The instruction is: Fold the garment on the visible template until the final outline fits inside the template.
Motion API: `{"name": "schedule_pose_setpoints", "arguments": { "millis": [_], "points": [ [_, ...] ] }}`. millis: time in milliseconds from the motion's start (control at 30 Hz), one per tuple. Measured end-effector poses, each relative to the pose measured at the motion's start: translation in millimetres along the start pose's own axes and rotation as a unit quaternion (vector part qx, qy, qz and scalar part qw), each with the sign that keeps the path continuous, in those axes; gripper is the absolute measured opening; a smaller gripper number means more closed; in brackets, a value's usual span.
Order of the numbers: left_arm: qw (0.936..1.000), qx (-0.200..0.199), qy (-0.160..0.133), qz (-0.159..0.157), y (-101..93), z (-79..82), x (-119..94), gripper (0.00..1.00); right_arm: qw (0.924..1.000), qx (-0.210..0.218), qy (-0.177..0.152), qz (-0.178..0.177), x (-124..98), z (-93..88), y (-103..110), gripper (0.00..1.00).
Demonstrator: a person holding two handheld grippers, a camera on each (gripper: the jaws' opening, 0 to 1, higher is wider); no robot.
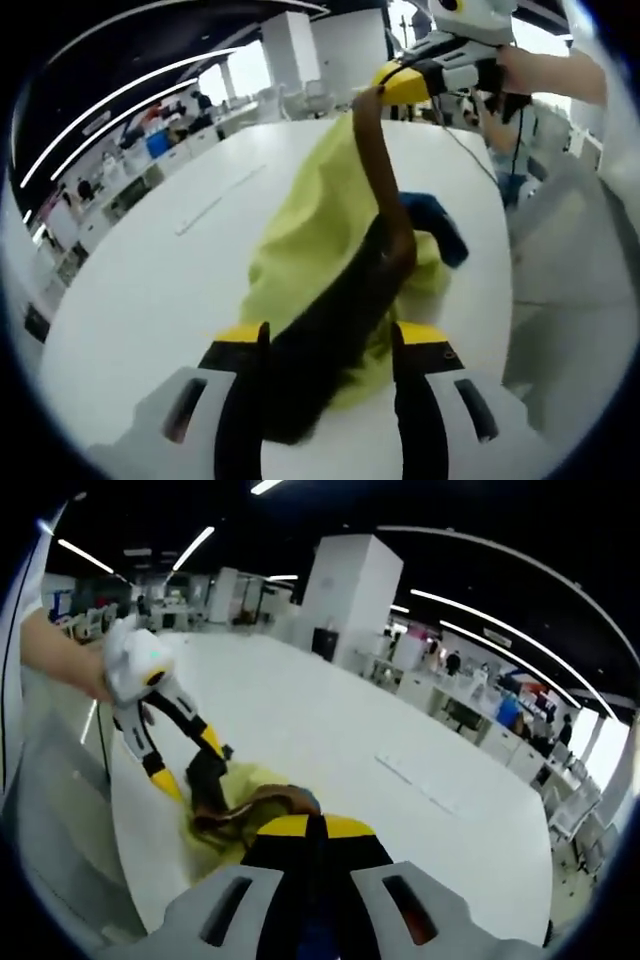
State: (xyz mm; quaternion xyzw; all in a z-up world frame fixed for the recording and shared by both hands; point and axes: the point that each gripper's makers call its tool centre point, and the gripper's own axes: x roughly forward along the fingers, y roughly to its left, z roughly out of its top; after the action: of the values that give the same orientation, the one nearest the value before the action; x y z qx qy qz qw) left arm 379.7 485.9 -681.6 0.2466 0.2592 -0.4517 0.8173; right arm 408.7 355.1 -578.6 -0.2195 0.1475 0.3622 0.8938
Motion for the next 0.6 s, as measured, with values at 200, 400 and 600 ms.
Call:
{"name": "schedule_pose_setpoints", "arguments": {
  "millis": [200,400,600],
  "points": [
    [0.9999,-0.003,-0.010,-0.007,-5.2,8.1,6,0.36,0.9999,0.002,-0.011,0.003,0,13.8,-1,0.03],
    [0.9996,0.004,-0.025,-0.016,-11.0,21.1,9,0.29,0.9998,0.005,-0.018,0.003,-2,21.8,-3,0.03],
    [0.9993,0.005,-0.031,-0.021,-15.9,26.8,9,0.23,0.9998,0.006,-0.020,-0.001,-3,24.9,-5,0.03]
  ]
}}
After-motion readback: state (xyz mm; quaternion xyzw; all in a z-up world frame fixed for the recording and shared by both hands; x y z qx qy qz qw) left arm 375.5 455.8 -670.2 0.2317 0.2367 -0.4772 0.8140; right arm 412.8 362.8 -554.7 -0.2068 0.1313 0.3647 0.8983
